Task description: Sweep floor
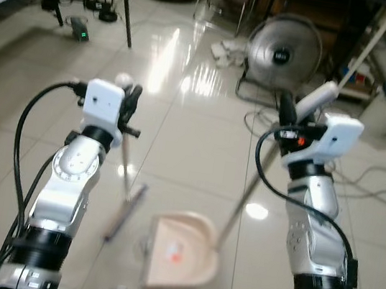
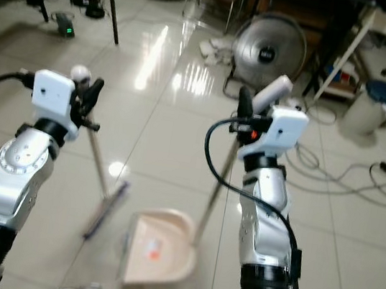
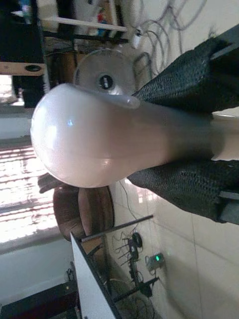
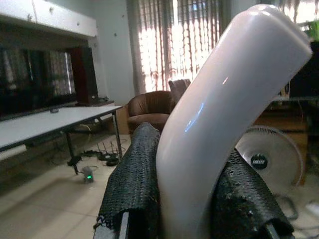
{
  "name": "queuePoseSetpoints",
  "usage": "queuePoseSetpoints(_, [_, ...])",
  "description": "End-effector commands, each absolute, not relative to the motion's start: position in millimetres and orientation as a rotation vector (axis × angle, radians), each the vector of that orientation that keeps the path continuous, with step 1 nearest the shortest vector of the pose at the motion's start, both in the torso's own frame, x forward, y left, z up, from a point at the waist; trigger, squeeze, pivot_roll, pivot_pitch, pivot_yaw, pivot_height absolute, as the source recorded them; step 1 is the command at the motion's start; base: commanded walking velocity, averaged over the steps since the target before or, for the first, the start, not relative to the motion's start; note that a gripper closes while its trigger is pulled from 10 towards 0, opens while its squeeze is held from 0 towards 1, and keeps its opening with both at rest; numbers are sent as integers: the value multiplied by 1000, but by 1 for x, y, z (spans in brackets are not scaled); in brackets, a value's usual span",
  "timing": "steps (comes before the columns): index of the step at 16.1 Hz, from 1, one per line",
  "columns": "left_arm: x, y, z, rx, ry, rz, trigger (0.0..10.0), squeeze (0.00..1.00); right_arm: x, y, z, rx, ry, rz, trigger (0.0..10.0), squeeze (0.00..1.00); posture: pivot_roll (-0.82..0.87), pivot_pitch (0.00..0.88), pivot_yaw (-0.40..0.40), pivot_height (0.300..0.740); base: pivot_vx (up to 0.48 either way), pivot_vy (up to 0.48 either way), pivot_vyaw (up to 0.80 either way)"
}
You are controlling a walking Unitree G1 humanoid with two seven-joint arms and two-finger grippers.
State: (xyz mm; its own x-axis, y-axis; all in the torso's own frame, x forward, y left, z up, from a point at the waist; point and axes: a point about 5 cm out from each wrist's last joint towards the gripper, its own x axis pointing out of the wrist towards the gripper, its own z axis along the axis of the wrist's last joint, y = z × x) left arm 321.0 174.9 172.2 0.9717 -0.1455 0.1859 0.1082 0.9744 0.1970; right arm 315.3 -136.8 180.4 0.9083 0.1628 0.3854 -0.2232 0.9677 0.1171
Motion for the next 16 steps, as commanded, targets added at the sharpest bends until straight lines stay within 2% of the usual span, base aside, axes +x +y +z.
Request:
queuePoseSetpoints(1, [322, 179, 181, 221, -244, -122, 10000, 0, 316, -131, 190, 197, -427, 208, 10000, 0, 132, 92, -53, 740, 0, 0, 0])
queuePoseSetpoints(10, [324, 173, 174, 246, -218, -162, 10000, 0, 313, -147, 190, 159, -493, 114, 10000, 0, 139, 106, -24, 740, 0, 0, 0])
queuePoseSetpoints(16, [333, 148, 161, 275, -220, -266, 10000, 0, 325, -158, 172, 20, -460, 75, 10000, 0, 166, 217, 10, 740, 0, 0, 0])
